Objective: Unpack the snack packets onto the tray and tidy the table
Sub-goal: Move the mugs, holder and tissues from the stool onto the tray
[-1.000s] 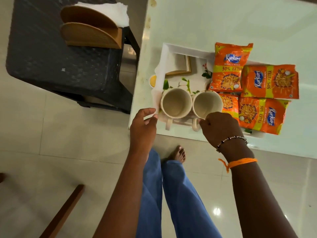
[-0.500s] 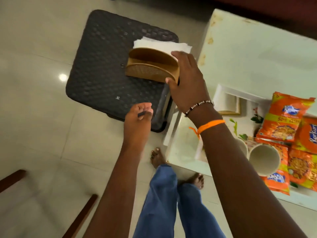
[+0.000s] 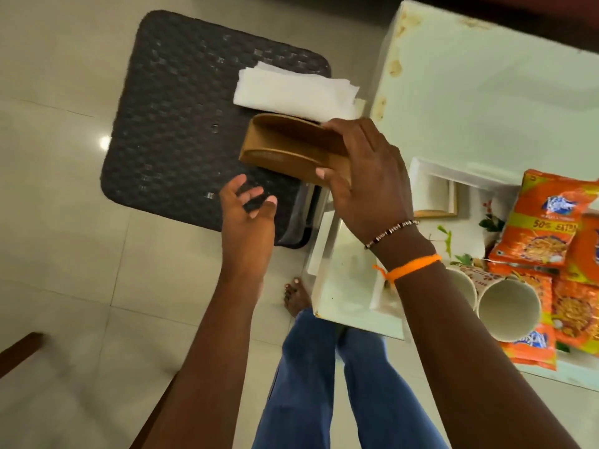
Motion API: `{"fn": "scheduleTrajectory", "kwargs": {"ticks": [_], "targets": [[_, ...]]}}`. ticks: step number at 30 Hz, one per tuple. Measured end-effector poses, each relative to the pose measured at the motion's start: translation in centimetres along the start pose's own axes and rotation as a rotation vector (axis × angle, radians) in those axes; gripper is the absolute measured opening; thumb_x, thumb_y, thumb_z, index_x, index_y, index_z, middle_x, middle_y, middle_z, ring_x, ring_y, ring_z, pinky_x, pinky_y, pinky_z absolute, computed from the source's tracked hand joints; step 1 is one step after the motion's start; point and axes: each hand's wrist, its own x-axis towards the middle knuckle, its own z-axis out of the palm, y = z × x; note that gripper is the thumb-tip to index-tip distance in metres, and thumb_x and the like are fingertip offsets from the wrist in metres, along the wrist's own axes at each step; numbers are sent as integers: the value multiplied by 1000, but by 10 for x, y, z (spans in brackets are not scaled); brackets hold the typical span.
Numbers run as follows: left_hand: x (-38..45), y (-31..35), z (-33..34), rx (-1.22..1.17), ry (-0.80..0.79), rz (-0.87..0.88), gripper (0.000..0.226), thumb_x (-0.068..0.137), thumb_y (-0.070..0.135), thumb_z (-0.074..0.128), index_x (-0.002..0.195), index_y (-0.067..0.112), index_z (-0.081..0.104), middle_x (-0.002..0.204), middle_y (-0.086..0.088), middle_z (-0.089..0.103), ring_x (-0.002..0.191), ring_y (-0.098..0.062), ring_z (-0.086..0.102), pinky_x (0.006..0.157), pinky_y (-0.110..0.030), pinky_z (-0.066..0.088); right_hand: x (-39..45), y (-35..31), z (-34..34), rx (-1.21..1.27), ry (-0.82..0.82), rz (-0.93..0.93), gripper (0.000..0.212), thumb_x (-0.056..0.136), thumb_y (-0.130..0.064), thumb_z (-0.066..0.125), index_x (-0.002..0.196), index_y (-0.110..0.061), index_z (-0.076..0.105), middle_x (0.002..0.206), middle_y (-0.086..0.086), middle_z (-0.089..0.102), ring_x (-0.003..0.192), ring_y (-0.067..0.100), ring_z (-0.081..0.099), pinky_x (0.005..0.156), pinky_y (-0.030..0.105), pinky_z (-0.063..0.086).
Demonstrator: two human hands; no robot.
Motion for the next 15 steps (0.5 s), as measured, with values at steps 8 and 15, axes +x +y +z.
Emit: {"fn": "scheduleTrajectory", "kwargs": {"ticks": [8,15], "targets": [[-44,-3,53,67,-63,115,42,89,5,53,124,28,47,111,11,57,106,-5,58,81,-16,48,-79,90,-57,173,59,117,43,77,-9,62,117,-3,49,115,15,54,104,14,49,78,12,38],[-85,-10,118,320,-370,24,22,93,20,48,109,31,58,99,25,55,84,19,52,67,2,41,-104,173,-90,160,-111,158,45,71,0,68,113,1,52,111,18,56,105,20,51,83,9,31]]}}
